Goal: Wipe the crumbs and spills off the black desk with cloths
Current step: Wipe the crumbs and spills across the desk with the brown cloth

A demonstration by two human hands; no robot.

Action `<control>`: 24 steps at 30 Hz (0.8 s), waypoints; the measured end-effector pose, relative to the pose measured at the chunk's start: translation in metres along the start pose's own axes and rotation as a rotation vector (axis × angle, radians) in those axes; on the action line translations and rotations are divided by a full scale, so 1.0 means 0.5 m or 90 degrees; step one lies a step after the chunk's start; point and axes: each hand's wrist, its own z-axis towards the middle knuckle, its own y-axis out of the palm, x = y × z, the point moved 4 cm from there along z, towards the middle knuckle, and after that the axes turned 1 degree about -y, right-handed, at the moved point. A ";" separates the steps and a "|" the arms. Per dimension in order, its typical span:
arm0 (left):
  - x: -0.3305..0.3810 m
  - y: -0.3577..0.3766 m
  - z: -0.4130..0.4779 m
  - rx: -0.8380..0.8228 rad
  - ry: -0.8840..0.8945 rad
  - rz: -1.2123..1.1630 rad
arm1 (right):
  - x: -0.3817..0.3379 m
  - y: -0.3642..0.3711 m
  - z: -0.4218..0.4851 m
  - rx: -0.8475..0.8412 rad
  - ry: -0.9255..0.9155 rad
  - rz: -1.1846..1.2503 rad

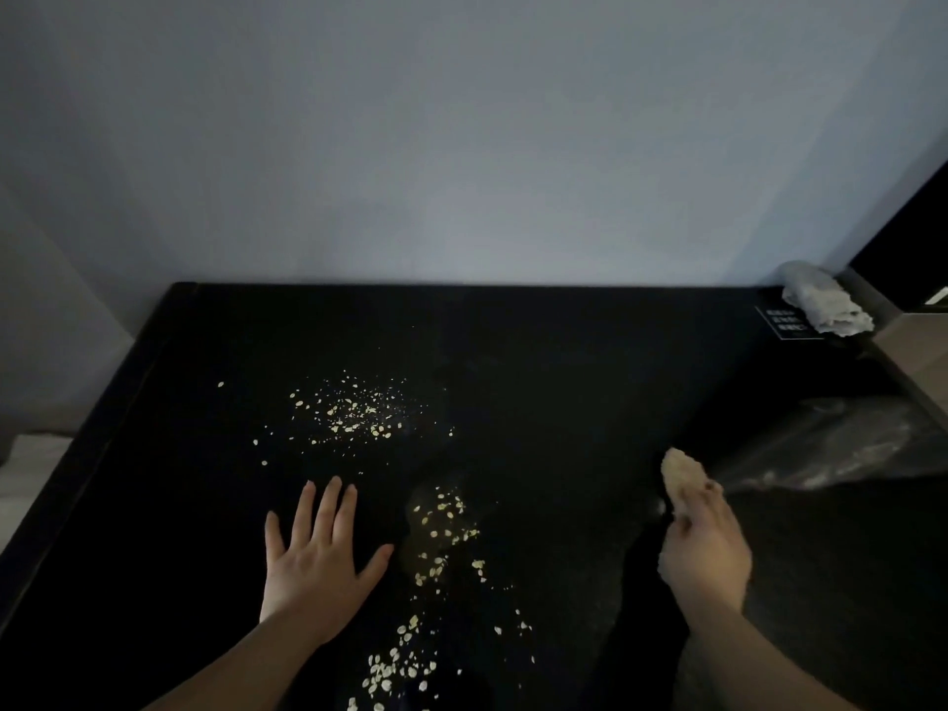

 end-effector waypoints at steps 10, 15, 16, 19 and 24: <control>0.009 -0.039 -0.006 -0.052 0.004 0.003 | -0.205 0.087 -0.141 -0.115 -0.349 0.089; -0.004 -0.053 -0.001 -0.070 0.024 0.027 | -0.129 0.049 -0.074 0.033 0.006 0.055; -0.005 -0.055 0.004 -0.070 0.024 0.020 | -0.152 0.064 -0.084 0.006 -0.101 0.060; -0.005 -0.051 0.022 -0.063 0.041 0.013 | -0.179 0.086 -0.104 -0.060 -0.280 0.148; 0.020 -0.064 0.050 -0.084 0.066 0.016 | -0.057 0.006 -0.012 0.159 0.073 0.230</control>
